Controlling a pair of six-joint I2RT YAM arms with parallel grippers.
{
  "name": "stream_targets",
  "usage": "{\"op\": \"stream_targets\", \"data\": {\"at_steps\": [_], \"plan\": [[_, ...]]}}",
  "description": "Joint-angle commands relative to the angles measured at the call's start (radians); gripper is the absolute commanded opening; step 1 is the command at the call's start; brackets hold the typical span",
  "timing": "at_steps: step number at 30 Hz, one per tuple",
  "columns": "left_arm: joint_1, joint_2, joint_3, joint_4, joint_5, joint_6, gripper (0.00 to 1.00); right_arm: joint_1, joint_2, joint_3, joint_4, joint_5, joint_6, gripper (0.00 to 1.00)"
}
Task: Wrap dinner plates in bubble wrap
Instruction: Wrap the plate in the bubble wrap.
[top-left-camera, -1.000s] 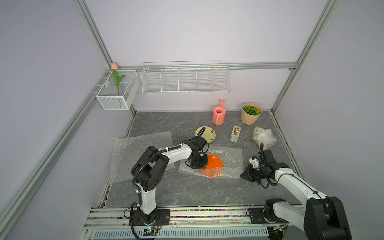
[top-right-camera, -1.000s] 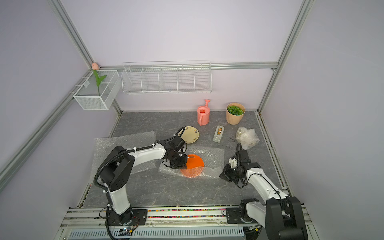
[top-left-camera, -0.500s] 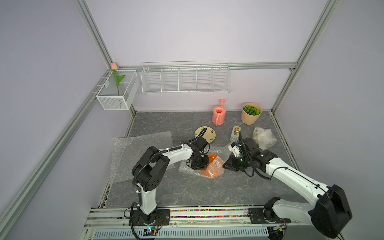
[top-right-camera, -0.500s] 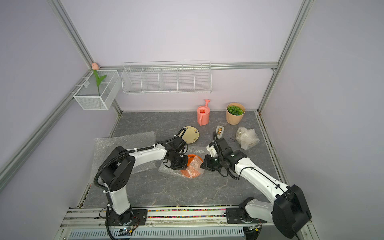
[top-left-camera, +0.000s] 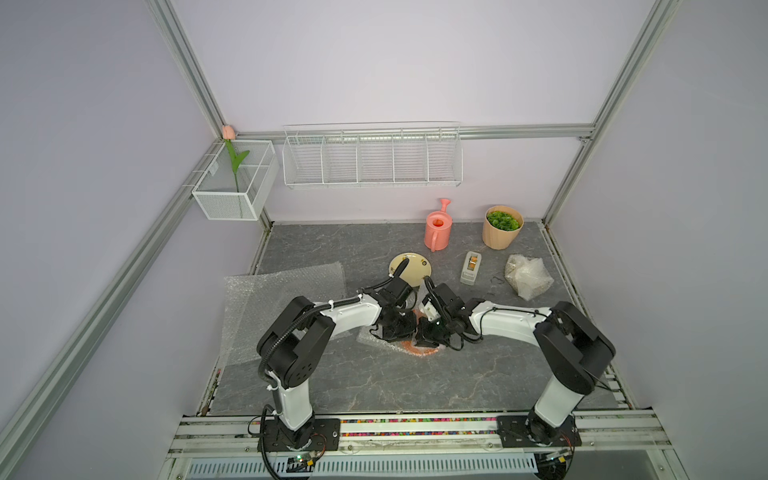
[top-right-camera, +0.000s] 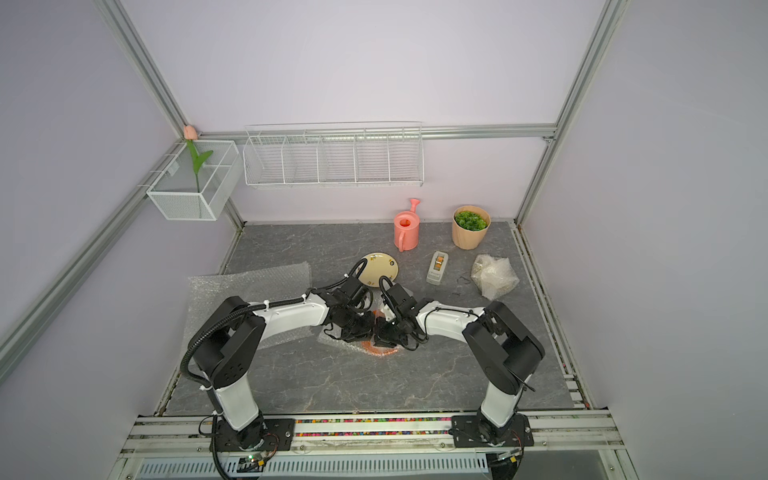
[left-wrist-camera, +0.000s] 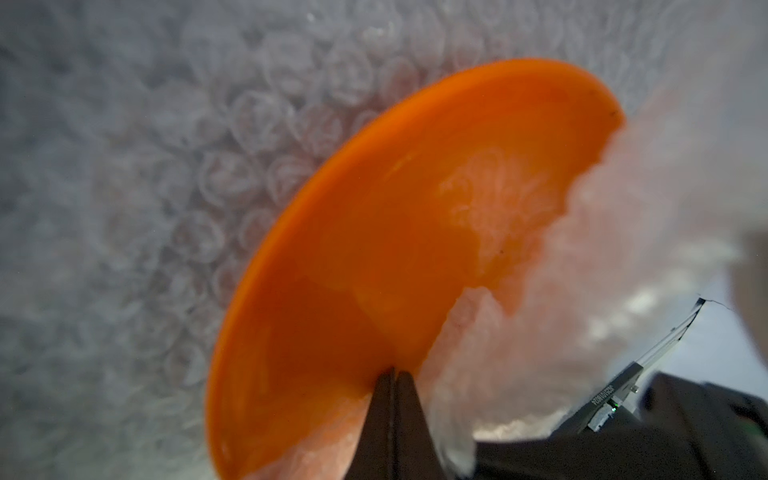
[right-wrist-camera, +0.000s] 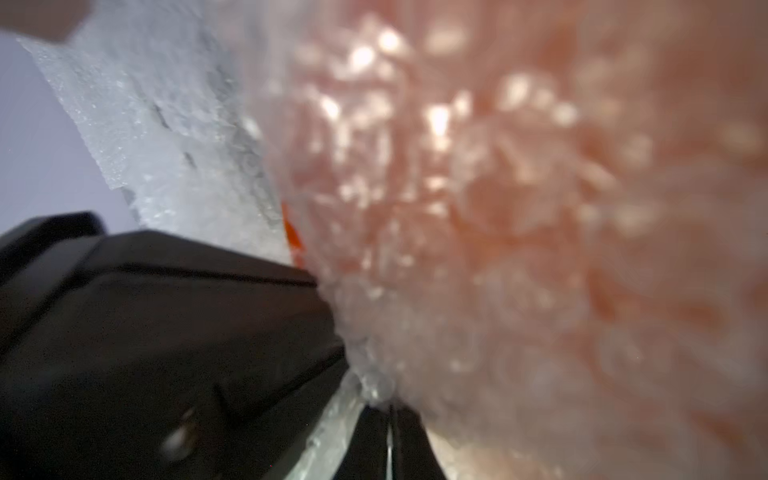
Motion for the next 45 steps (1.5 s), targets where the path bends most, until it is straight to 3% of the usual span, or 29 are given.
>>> {"op": "stream_targets", "data": {"at_steps": [1, 7, 15, 22, 28, 31, 38, 45], "plan": [[-0.005, -0.044, -0.017, -0.031, -0.043, -0.031, 0.0, 0.007, 0.065, 0.015, 0.075, -0.007, 0.027, 0.07], [-0.004, -0.145, 0.047, -0.161, -0.123, -0.007, 0.0, 0.007, 0.086, 0.0, 0.058, 0.008, 0.03, 0.07], [-0.02, -0.072, 0.004, 0.063, 0.096, -0.075, 0.0, 0.007, 0.066, -0.017, 0.112, -0.03, 0.06, 0.07], [-0.011, -0.008, -0.024, -0.066, -0.057, -0.013, 0.0, 0.005, -0.025, -0.021, 0.079, -0.024, 0.058, 0.08], [0.015, 0.0, -0.062, -0.086, -0.095, 0.009, 0.0, -0.01, -0.148, -0.011, -0.054, 0.009, 0.018, 0.31], [0.018, -0.005, -0.061, -0.09, -0.097, 0.012, 0.0, -0.03, -0.207, -0.029, -0.134, 0.066, -0.011, 0.35], [-0.006, -0.052, -0.008, -0.087, -0.069, -0.004, 0.0, -0.059, -0.115, -0.083, -0.048, -0.015, -0.018, 0.12], [-0.1, -0.088, 0.048, 0.022, 0.009, -0.076, 0.0, -0.059, -0.079, -0.092, -0.032, 0.008, -0.02, 0.07]]}}
